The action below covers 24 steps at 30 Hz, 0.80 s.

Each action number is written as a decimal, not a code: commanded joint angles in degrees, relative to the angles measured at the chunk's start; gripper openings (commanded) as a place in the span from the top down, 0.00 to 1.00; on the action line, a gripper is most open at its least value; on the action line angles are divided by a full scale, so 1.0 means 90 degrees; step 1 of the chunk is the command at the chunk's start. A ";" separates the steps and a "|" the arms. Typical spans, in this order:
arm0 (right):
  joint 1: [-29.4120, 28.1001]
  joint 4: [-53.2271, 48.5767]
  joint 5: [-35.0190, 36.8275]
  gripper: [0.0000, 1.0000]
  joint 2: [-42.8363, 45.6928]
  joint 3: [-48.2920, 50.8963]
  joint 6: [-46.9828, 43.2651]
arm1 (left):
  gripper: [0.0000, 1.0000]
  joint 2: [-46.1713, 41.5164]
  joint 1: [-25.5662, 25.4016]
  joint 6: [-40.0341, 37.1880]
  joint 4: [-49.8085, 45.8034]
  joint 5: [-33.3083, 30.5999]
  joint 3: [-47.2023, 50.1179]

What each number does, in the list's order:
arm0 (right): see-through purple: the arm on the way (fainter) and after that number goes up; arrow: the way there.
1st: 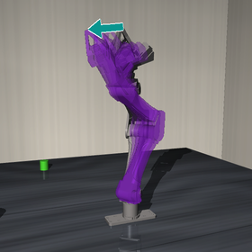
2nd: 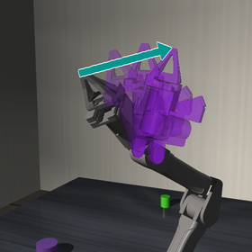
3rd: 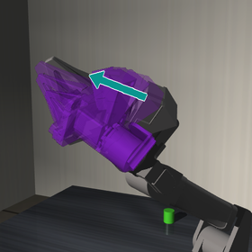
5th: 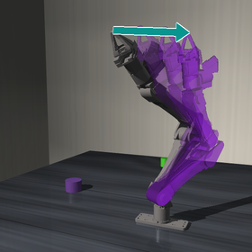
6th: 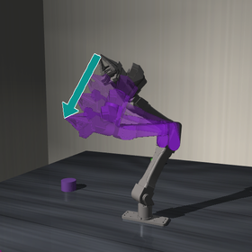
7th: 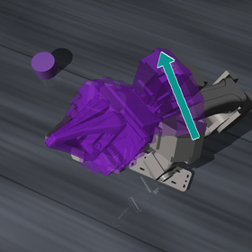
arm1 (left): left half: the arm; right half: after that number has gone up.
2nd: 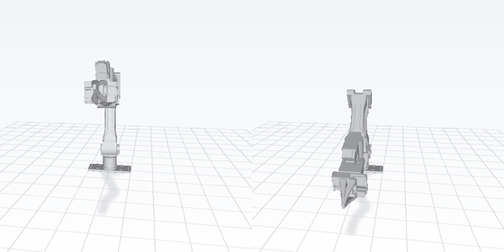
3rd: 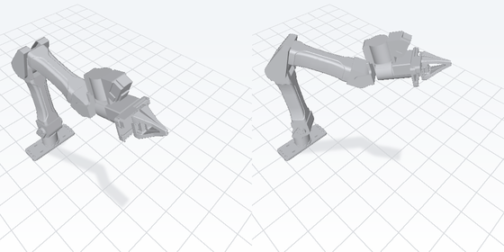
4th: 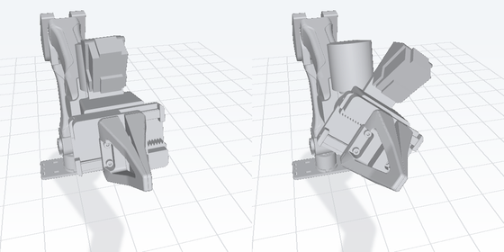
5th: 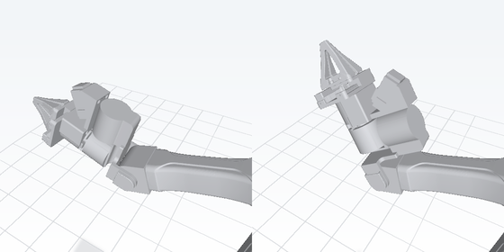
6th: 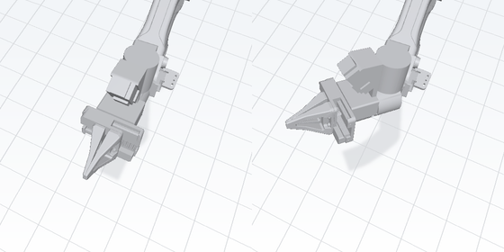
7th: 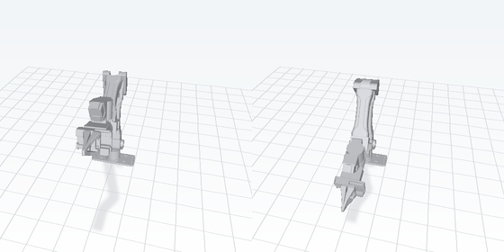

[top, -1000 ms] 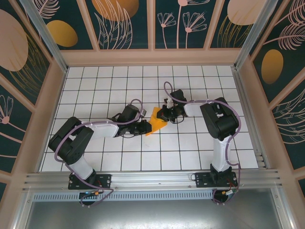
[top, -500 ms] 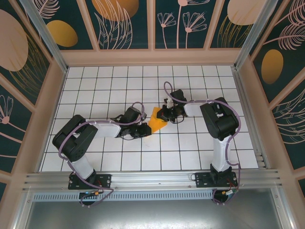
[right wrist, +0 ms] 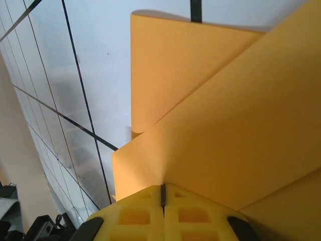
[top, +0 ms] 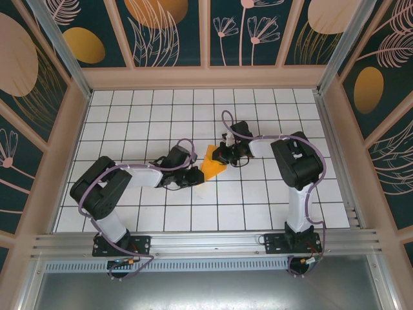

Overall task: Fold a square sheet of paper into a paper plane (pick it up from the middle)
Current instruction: Fourth fold the wing at the center of the table.

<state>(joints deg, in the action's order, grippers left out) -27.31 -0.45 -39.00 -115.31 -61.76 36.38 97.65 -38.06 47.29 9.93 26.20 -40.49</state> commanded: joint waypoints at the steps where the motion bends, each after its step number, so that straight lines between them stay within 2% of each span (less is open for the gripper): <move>1: -0.0110 -0.0743 0.1013 0.96 -0.0782 0.0293 -0.0107 | 0.83 -0.0342 -0.0001 0.0086 0.0249 0.0148 -0.0041; 13: -0.0114 -0.0766 0.1004 0.96 -0.0772 0.0292 -0.0107 | 0.86 0.0009 -0.0002 -0.0059 -0.0315 -0.0453 -0.0337; 24: -0.0121 -0.0776 0.1004 0.96 -0.0782 0.0276 -0.0097 | 0.88 0.0259 -0.0002 -0.0065 -0.0507 -0.0533 -0.0208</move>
<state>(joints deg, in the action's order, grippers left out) -27.33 -0.45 -39.07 -115.35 -61.78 36.38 99.13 -38.06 47.24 7.84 22.98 -42.92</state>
